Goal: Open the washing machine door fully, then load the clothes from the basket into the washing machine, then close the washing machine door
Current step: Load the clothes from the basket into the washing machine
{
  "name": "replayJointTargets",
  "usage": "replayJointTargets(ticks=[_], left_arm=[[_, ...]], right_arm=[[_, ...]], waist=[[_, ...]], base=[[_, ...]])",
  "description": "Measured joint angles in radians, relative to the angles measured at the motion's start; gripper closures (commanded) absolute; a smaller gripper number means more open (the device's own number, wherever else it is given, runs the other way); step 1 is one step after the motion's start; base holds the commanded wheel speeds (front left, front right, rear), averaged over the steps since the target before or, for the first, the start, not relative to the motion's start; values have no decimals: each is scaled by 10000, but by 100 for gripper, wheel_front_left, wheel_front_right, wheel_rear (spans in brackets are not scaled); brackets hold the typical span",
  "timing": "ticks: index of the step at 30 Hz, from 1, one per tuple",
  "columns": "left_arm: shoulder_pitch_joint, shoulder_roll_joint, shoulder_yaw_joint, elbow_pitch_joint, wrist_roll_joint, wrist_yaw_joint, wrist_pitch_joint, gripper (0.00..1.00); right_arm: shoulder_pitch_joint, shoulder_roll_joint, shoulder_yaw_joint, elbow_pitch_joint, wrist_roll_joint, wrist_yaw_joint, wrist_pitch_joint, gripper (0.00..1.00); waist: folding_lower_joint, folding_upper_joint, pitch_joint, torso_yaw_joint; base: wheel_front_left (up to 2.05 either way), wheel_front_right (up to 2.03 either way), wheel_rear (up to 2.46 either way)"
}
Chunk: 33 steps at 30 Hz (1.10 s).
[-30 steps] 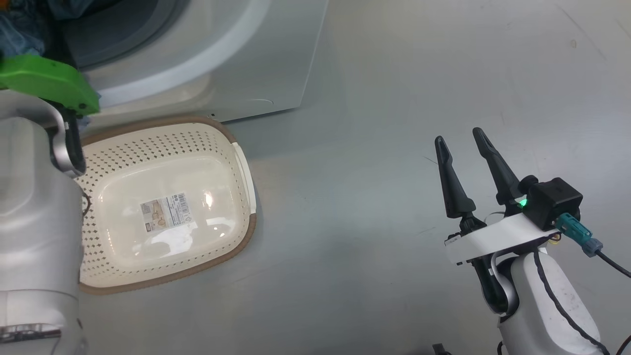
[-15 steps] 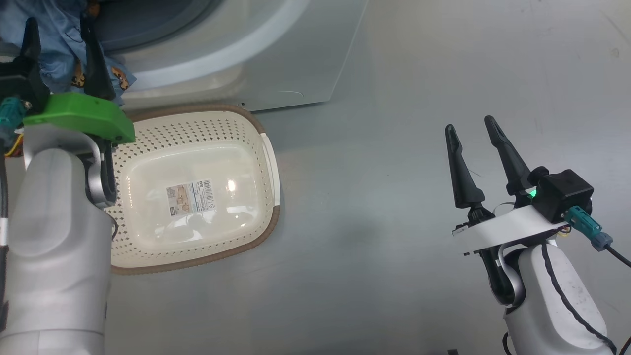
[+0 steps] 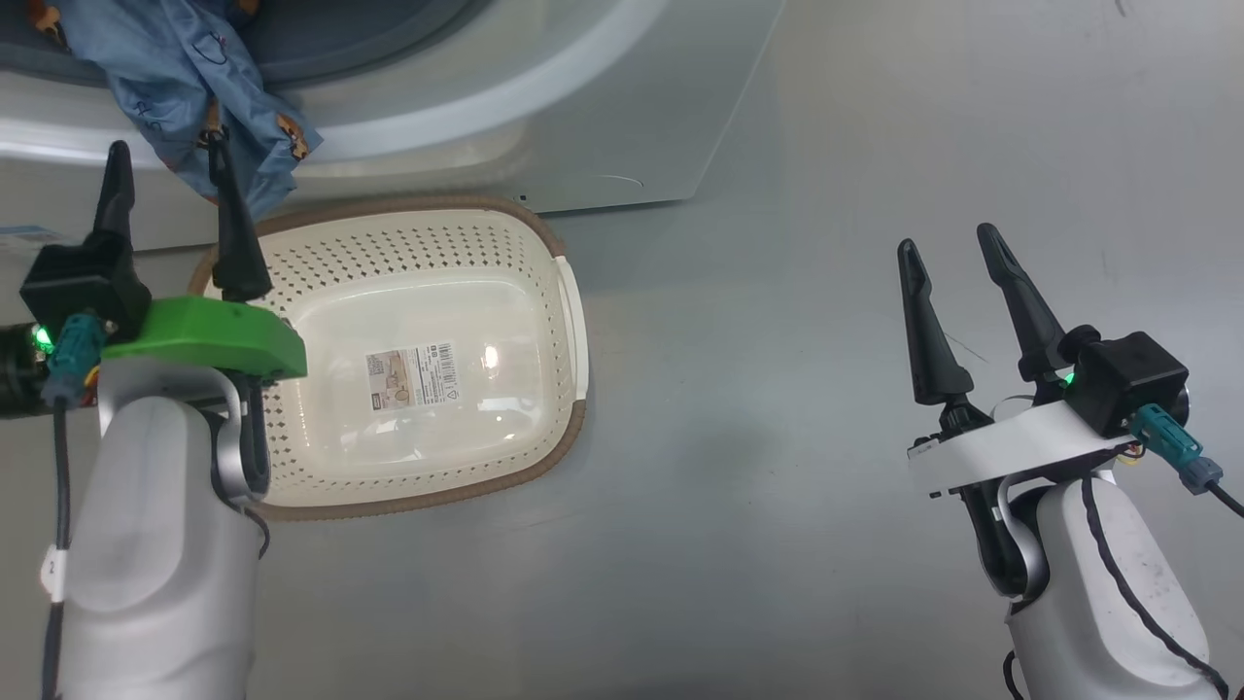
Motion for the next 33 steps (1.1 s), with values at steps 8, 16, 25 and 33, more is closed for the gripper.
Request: replayJointTargets(ticks=[8,16,25,33], left_arm=[[922,-84,-104,-759,-2,25,0,0],[1605,-119,-263,-1306,-75,27,0,0],[2334,-136,-372,-1967,-245,113,0,0],[2632,-136,-443,-2347,-255,128,0,0]], right_arm=[[1,-8,-165,15,-115,-2,0,0],[9,-25,-171,54,-157,-2,0,0],[10,-38,-52,98,-165,-2,0,0],[11,-38,-12,125,-167,-2,0,0]], waist=[[0,0,-135,298],[0,0,-309,558],[0,0,-434,647],[0,0,-472,610]], base=[[0,0,0],[0,0,0],[0,0,0],[0,0,0]])
